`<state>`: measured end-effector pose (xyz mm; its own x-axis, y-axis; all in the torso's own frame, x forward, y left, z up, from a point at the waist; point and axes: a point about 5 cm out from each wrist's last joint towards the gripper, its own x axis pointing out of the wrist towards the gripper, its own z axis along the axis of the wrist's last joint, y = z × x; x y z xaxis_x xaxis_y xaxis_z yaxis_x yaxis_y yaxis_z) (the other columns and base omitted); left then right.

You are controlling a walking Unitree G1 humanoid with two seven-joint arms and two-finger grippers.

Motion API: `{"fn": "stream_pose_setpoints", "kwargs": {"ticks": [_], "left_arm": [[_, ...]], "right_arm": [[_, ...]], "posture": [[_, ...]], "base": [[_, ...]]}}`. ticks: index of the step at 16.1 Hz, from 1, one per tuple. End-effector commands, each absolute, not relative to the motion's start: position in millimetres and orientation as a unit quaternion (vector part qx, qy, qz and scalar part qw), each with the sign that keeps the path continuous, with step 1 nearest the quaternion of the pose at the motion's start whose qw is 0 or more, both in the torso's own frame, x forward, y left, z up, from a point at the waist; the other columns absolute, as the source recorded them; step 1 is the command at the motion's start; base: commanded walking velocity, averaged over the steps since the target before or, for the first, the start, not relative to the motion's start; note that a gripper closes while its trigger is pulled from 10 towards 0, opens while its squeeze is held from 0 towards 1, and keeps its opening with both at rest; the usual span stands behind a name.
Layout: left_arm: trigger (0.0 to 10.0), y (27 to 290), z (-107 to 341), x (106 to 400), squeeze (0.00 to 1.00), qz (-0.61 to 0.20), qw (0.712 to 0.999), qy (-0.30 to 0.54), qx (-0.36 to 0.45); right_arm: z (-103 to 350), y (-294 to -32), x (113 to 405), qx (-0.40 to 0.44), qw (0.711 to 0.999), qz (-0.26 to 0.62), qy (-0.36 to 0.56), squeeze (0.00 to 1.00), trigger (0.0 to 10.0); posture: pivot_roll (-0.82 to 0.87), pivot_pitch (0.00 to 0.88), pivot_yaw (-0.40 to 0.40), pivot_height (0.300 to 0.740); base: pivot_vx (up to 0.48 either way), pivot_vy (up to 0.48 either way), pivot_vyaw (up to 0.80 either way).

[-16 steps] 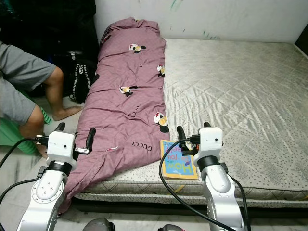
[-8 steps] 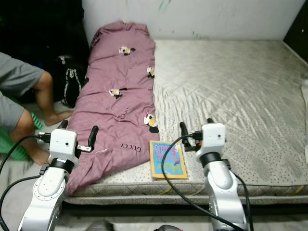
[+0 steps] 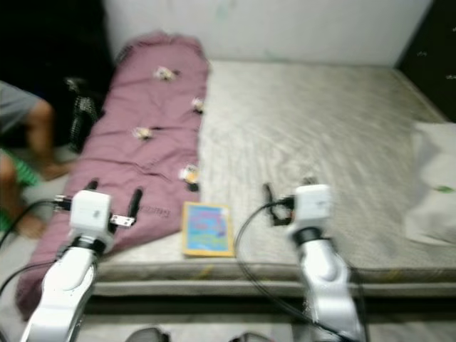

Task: Clean up the room

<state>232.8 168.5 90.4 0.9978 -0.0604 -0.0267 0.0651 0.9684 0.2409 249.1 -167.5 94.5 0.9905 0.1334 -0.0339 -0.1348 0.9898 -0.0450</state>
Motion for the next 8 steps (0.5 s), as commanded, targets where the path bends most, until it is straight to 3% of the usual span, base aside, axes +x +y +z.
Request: {"fn": "stream_pose_setpoints", "kwargs": {"ticks": [1, 5, 8], "left_arm": [[10.0, 165.2, 92.9, 234.1, 0.0, -0.039, 0.992, 0.006, 0.12], [10.0, 164.8, 92.4, 233.2, 0.0, -0.039, 0.992, 0.009, 0.119], [10.0, 164.4, 92.1, 233.1, 0.0, -0.04, 0.992, 0.01, 0.117]], "right_arm": [[97.4, -173.6, 249.2, -0.036, 0.998, 0.059, 0.01, 0.0, 10.0], [97.7, -173.2, 248.4, -0.038, 0.997, 0.062, 0.01, 0.0, 10.0], [97.6, -173.4, 248.4, -0.039, 0.997, 0.063, 0.01, 0.0, 10.0]], "posture": [[0.03, 0.025, -0.005, 0.74], [0.03, 0.029, -0.008, 0.74], [0.02, 0.029, -0.009, 0.74]], "base": [[0.0, -0.364, 0.0], [0.0, -0.366, 0.58], [0.0, -0.365, 0.0]]}}
